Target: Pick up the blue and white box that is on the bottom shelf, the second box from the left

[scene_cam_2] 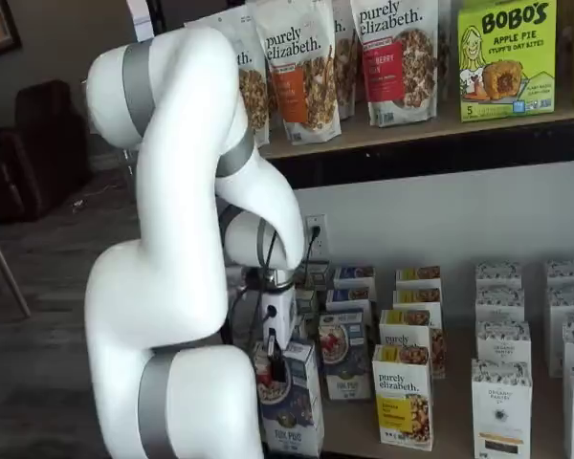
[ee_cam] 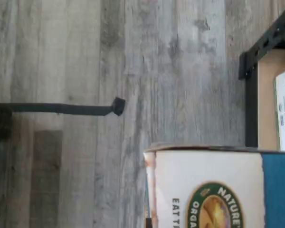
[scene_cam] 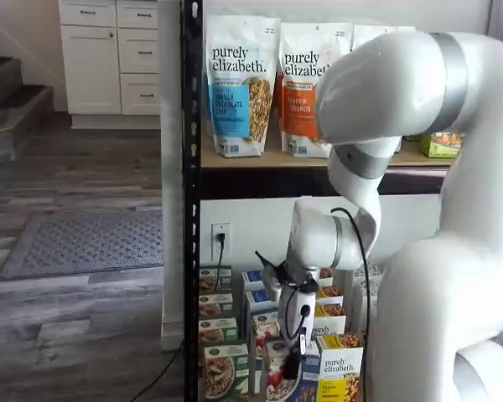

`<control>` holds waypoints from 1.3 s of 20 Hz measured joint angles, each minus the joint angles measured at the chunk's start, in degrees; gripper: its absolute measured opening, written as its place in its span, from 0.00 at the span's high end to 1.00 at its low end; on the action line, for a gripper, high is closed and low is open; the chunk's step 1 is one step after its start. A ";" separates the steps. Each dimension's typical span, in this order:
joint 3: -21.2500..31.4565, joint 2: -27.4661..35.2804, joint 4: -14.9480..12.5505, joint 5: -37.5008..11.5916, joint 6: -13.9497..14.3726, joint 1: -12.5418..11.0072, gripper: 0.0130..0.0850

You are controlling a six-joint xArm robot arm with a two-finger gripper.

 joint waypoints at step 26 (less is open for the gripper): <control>8.86 -31.70 -4.76 22.71 7.84 0.78 0.50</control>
